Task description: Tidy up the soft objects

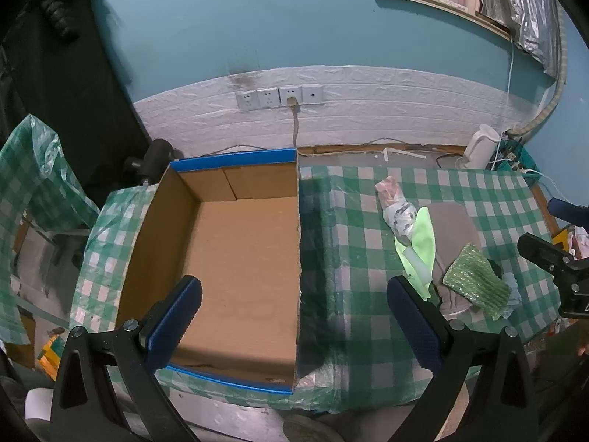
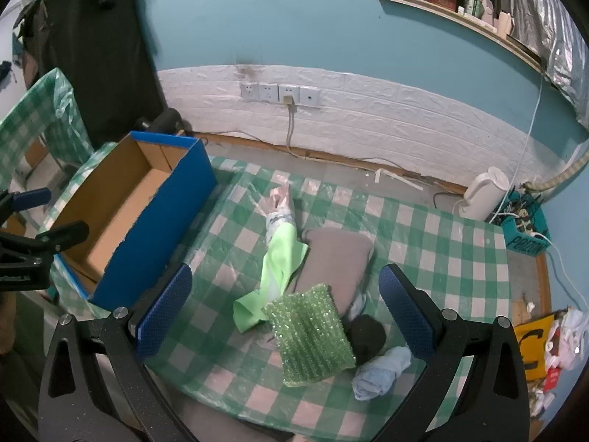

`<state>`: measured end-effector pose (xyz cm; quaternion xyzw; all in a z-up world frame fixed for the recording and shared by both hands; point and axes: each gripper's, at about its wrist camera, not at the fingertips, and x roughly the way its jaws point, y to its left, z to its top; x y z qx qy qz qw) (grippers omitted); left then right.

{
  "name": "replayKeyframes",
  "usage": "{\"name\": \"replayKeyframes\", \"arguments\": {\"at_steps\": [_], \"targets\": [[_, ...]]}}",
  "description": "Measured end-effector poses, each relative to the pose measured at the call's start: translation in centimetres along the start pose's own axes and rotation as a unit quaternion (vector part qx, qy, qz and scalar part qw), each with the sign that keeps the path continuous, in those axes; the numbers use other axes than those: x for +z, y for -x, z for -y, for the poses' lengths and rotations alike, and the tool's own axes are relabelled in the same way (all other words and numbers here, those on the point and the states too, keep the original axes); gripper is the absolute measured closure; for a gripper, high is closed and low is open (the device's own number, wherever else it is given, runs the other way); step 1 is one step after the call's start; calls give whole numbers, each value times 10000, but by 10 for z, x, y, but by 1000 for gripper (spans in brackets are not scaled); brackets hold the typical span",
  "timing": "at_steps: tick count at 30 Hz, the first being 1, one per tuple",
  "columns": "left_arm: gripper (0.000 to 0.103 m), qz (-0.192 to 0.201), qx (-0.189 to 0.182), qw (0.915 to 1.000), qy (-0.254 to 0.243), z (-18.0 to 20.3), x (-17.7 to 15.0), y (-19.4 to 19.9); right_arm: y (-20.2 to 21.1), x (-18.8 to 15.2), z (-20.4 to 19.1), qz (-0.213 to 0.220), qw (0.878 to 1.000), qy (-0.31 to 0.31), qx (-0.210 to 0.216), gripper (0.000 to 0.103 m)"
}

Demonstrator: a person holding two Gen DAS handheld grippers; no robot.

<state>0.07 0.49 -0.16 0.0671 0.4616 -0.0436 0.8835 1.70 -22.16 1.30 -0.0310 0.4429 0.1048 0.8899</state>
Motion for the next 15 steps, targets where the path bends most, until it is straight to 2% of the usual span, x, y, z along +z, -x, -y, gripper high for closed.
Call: {"name": "replayKeyframes", "arguments": {"at_steps": [15], "targets": [[2, -2, 12, 9999, -104, 5, -6, -2, 0, -2, 2, -4, 10000, -3, 7, 2]]}}
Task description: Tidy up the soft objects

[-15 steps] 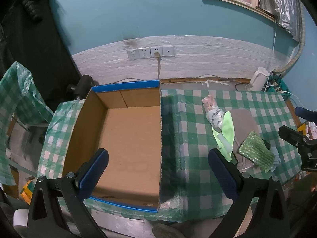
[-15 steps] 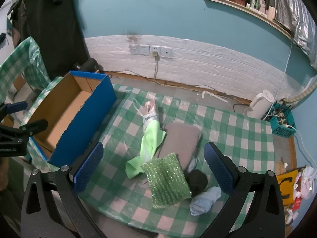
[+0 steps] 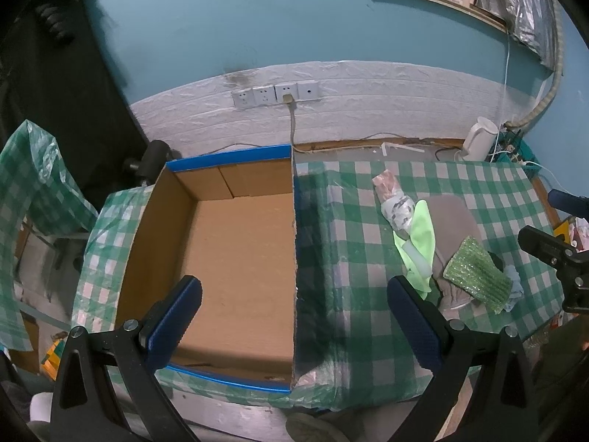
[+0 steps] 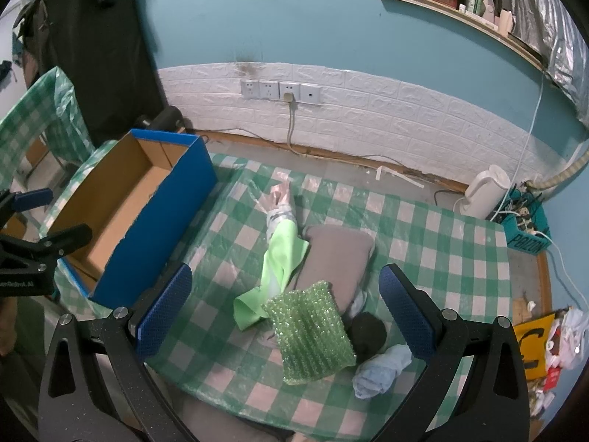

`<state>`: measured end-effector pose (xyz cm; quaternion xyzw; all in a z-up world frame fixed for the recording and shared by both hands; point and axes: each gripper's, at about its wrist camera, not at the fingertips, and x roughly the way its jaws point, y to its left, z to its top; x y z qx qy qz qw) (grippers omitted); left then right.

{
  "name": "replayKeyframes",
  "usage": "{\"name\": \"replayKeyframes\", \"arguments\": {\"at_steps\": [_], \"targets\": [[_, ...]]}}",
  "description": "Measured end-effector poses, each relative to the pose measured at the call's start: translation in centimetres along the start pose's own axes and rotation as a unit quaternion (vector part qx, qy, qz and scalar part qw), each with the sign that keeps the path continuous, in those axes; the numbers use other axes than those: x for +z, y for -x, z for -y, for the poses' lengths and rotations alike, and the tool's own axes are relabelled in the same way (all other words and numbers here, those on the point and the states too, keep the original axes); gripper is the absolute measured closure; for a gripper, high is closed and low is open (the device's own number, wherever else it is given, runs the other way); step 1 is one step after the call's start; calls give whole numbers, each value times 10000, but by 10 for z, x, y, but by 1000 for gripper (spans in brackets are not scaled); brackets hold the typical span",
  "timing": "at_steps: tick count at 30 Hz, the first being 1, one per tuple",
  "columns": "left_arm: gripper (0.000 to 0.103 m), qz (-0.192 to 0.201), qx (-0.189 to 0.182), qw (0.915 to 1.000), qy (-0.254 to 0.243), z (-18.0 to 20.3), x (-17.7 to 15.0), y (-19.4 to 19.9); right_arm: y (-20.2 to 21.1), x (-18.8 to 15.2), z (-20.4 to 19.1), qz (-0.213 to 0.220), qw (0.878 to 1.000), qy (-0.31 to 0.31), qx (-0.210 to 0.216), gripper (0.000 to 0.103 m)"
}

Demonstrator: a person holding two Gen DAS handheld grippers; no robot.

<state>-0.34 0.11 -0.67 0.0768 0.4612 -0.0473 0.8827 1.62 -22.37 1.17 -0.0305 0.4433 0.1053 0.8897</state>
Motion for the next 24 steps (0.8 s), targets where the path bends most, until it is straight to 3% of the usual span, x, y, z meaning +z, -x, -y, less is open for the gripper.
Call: {"name": "replayKeyframes", "arguments": {"at_steps": [24], "targets": [[2, -9, -10, 10000, -22, 7, -4, -1, 1, 0, 1, -21, 10000, 5, 3, 2]]}}
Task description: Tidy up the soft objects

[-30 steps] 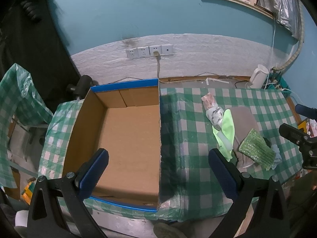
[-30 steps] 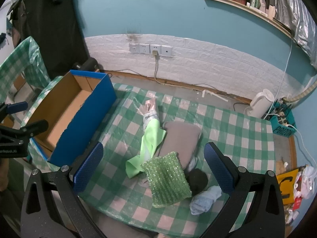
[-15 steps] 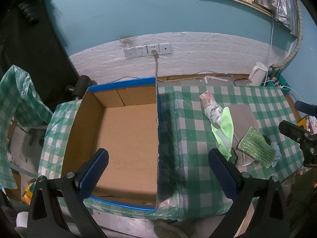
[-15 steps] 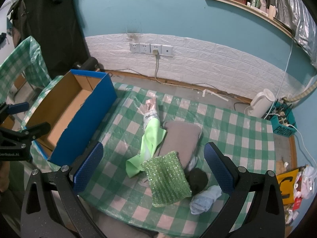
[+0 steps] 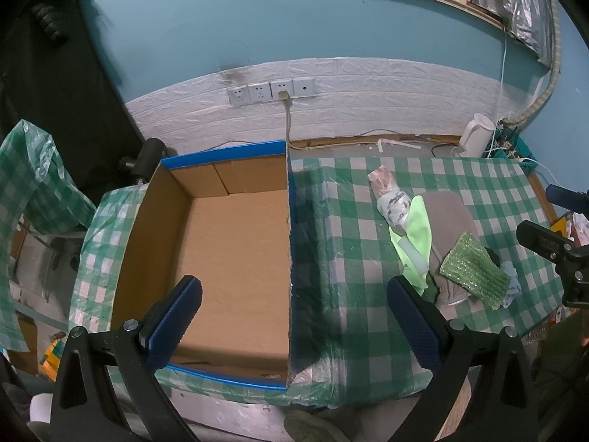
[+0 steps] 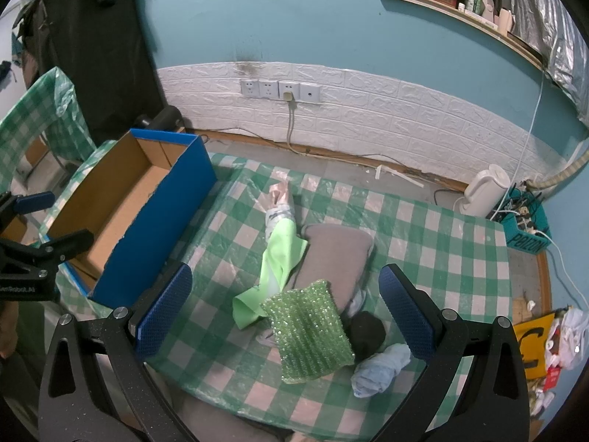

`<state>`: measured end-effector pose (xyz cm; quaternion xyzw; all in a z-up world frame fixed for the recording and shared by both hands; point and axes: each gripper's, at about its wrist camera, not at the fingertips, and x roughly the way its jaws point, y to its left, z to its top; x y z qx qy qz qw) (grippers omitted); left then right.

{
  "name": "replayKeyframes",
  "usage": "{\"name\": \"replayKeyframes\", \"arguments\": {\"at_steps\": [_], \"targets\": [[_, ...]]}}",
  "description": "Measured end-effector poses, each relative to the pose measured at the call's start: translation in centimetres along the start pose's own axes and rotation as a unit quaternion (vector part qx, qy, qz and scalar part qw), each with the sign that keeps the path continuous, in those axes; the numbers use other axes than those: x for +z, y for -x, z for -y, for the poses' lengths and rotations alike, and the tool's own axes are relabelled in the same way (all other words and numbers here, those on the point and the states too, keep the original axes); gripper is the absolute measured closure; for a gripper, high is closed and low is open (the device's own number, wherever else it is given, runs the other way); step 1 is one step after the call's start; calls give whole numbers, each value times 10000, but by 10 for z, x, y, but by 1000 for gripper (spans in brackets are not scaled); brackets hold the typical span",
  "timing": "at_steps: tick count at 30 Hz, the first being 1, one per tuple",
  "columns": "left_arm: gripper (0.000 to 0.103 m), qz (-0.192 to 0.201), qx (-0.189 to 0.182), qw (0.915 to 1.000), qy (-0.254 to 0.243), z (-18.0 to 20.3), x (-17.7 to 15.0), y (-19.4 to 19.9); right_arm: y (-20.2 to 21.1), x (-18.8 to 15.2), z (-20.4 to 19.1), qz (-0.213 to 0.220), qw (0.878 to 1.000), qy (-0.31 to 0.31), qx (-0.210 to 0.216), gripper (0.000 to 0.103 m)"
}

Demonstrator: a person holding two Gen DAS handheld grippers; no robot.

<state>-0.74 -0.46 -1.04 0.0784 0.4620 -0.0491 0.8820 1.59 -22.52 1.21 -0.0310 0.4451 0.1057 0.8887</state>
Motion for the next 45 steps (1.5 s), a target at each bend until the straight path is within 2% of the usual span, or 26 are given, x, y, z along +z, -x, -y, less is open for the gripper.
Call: {"name": "replayKeyframes", "arguments": {"at_steps": [19, 32, 45], "targets": [[2, -41, -34, 10000, -46, 11, -11, -2, -1, -4, 3, -4, 10000, -38, -12, 2], [2, -119, -53, 9999, -81, 8, -5, -5, -2, -12, 9, -96, 9999, -22, -46, 2], [2, -539, -164, 9983, -152, 25, 0, -30, -13, -12, 27, -373, 9992, -127, -60, 2]]}}
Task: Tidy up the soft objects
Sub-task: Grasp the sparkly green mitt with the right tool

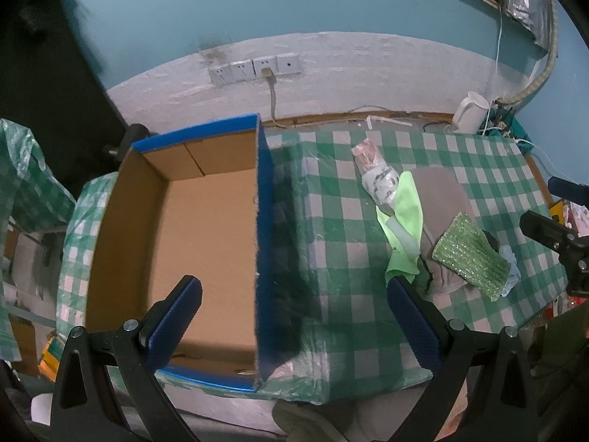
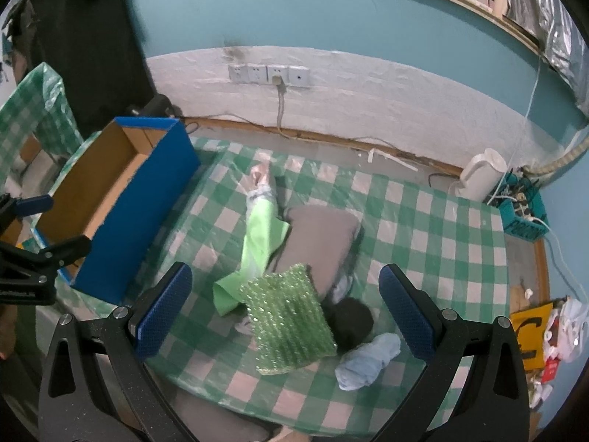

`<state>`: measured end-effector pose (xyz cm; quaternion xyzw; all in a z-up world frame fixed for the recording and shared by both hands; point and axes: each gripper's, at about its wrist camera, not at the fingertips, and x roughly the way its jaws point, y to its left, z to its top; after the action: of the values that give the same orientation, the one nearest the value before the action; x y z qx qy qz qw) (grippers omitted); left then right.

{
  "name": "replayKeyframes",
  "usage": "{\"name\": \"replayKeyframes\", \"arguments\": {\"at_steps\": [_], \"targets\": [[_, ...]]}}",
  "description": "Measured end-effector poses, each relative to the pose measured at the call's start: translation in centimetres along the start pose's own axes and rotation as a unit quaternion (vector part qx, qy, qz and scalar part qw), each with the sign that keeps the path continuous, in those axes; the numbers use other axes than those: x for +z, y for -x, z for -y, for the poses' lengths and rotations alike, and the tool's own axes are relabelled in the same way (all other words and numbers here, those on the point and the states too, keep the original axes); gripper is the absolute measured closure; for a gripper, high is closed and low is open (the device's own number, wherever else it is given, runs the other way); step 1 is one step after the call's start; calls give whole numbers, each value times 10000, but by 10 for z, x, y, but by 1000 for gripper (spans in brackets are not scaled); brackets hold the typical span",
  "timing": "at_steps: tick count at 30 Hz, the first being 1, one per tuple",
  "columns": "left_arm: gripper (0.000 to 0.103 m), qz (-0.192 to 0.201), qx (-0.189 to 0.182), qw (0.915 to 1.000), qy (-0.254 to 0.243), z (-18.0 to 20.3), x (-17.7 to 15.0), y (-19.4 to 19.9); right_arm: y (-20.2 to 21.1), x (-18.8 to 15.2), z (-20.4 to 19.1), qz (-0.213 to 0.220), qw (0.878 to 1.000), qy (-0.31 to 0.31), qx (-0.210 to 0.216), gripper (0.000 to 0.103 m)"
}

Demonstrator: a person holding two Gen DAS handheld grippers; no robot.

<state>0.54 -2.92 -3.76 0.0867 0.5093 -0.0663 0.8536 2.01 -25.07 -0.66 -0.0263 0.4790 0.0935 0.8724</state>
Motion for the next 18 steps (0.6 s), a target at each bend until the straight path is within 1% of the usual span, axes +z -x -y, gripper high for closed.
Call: {"name": "replayKeyframes", "arguments": {"at_steps": [3, 8, 18], "targets": [[2, -147, -53, 9999, -25, 6, 1, -10, -8, -4, 5, -128, 9999, -23, -8, 2], [2, -321, -72, 9994, -108, 17, 3, -23, -28, -12, 10, -447, 9989, -74, 129, 2], [2, -598, -66, 9980, -173, 30, 3, -48, -70, -26, 3, -942, 9954, 145, -10, 4]]}}
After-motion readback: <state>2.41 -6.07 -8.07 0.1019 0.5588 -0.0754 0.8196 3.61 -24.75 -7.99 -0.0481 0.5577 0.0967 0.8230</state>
